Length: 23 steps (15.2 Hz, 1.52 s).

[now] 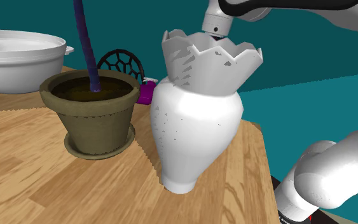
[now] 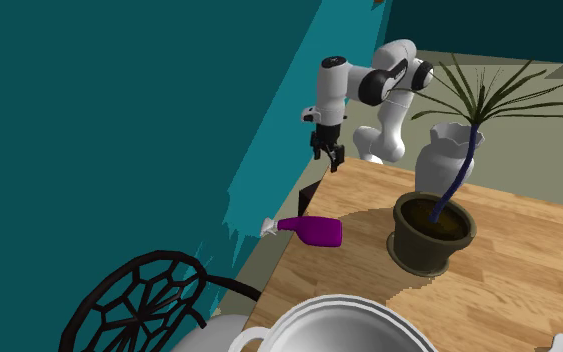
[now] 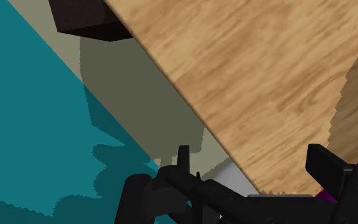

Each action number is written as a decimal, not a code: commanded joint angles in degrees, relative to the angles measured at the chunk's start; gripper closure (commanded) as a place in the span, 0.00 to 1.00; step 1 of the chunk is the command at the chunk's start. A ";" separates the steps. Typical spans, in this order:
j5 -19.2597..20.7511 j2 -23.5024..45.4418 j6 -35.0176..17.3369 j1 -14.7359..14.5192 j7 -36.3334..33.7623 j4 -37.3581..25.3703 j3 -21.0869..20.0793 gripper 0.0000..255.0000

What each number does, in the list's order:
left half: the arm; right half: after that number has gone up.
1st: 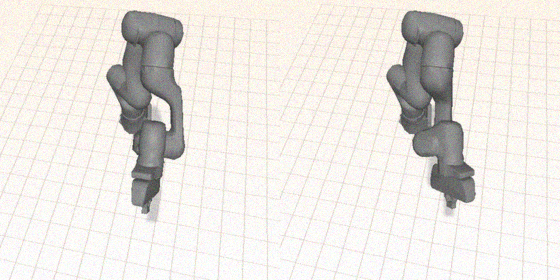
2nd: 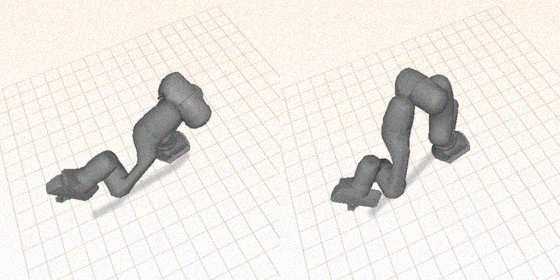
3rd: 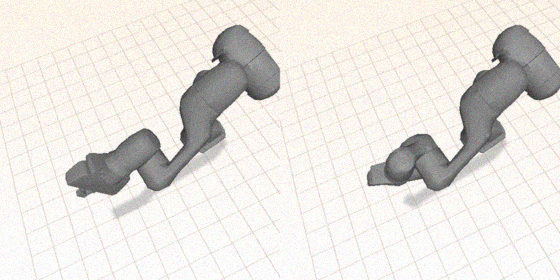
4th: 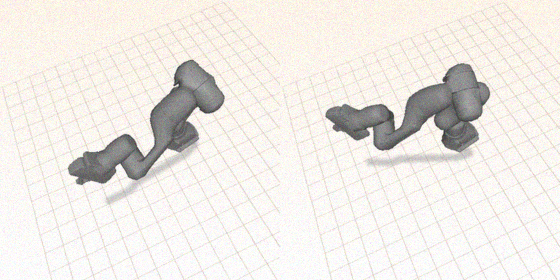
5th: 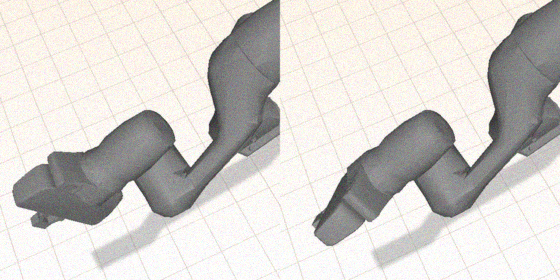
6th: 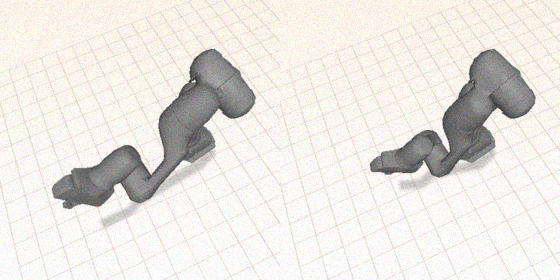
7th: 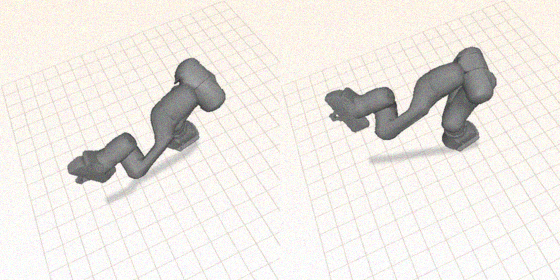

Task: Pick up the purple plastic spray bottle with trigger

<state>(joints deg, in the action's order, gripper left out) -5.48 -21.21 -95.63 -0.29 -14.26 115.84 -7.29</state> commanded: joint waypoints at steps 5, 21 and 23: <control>1.68 13.70 -2.12 0.13 -7.75 -11.10 -2.85 0.00; 8.67 49.57 4.04 -3.91 -21.84 -51.23 -3.36 0.00; 8.60 49.13 2.23 -3.75 -21.82 -48.99 -3.36 0.00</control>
<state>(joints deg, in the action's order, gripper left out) 3.13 27.95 -92.51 -4.15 -36.13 65.96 -10.69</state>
